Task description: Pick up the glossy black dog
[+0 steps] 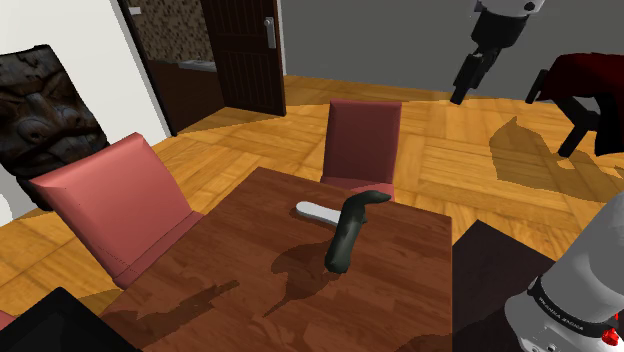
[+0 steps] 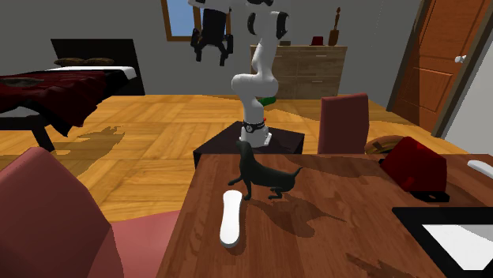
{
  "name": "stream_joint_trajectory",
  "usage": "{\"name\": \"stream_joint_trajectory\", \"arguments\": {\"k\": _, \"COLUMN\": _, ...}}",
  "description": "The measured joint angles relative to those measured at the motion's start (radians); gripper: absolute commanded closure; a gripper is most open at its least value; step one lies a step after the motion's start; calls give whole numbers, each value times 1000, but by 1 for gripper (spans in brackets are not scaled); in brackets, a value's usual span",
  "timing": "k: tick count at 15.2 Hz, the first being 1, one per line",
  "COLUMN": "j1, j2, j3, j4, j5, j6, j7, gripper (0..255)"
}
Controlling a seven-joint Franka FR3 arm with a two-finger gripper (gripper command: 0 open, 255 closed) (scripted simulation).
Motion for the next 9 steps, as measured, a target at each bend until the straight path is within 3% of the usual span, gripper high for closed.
{"name": "stream_joint_trajectory", "arguments": {"k": 3, "j1": -2, "j2": -4, "j3": 27, "j4": -24, "j5": 11, "j6": 11, "j7": 47, "gripper": 0}}
{"name": "stream_joint_trajectory", "arguments": {"k": 9, "j1": -8, "j2": -22, "j3": 154, "j4": -138, "j5": 74, "j6": 64, "j7": 274, "gripper": 0}}
